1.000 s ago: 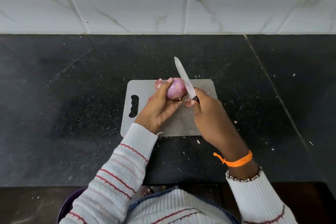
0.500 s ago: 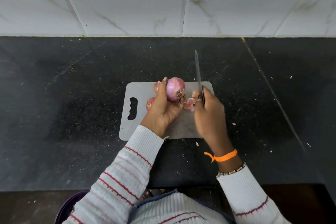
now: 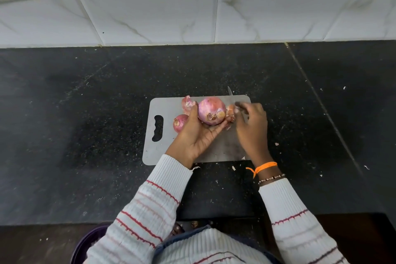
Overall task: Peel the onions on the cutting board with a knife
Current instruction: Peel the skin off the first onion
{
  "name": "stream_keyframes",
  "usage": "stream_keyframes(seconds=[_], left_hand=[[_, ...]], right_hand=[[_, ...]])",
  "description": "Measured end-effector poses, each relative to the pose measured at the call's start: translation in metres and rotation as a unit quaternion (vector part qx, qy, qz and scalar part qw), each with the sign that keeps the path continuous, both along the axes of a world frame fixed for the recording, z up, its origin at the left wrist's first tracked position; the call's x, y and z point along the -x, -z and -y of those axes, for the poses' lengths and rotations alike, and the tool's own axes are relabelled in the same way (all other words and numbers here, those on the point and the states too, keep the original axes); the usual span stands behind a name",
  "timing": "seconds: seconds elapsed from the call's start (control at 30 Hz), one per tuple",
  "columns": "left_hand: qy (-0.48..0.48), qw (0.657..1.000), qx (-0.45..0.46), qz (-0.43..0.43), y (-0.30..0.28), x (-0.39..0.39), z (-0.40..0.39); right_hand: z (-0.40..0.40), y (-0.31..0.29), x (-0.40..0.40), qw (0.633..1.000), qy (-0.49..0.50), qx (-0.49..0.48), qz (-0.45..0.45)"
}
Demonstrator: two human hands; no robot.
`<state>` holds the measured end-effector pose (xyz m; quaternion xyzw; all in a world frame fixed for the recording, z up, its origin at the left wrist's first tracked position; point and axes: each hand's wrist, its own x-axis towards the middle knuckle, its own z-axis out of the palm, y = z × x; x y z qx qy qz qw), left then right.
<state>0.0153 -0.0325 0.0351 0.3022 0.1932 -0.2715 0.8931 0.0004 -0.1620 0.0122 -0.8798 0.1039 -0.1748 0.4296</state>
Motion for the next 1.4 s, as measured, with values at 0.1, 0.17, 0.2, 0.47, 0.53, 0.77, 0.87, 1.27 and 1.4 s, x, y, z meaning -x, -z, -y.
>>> stream_keyframes(seconds=[0.1, 0.17, 0.2, 0.47, 0.53, 0.77, 0.87, 1.27, 1.4], left_hand=[[0.000, 1.000, -0.010, 0.023, 0.003, 0.003, 0.002], [0.002, 0.999, -0.013, 0.030, 0.004, 0.007, 0.005], [-0.001, 1.000, -0.012, 0.028, 0.004, 0.009, 0.006], [-0.016, 0.999, -0.045, 0.014, 0.007, 0.018, 0.008], [-0.009, 0.999, -0.044, 0.015, 0.008, 0.021, 0.007], [-0.006, 0.998, -0.057, 0.010, 0.015, 0.029, 0.008], [-0.001, 0.998, -0.049, 0.039, 0.014, 0.030, 0.006], [-0.031, 0.990, -0.020, 0.139, 0.012, 0.038, 0.002], [-0.043, 0.991, -0.015, 0.130, 0.014, 0.037, -0.001]], right_hand=[[-0.016, -0.016, 0.005, 0.978, -0.091, -0.180, 0.058], [-0.023, -0.016, 0.005, 0.963, -0.121, -0.235, 0.040], [-0.025, -0.015, 0.006, 0.962, -0.119, -0.245, 0.035], [-0.028, -0.010, 0.010, 0.961, -0.051, -0.263, 0.073], [-0.031, -0.009, 0.011, 0.967, -0.045, -0.233, 0.091], [-0.026, -0.003, 0.011, 0.967, 0.039, -0.237, 0.086], [-0.023, -0.003, 0.014, 0.952, 0.029, -0.295, 0.078], [-0.030, -0.008, 0.029, 0.925, -0.112, -0.359, 0.048], [-0.034, -0.009, 0.031, 0.898, -0.112, -0.422, 0.053]])
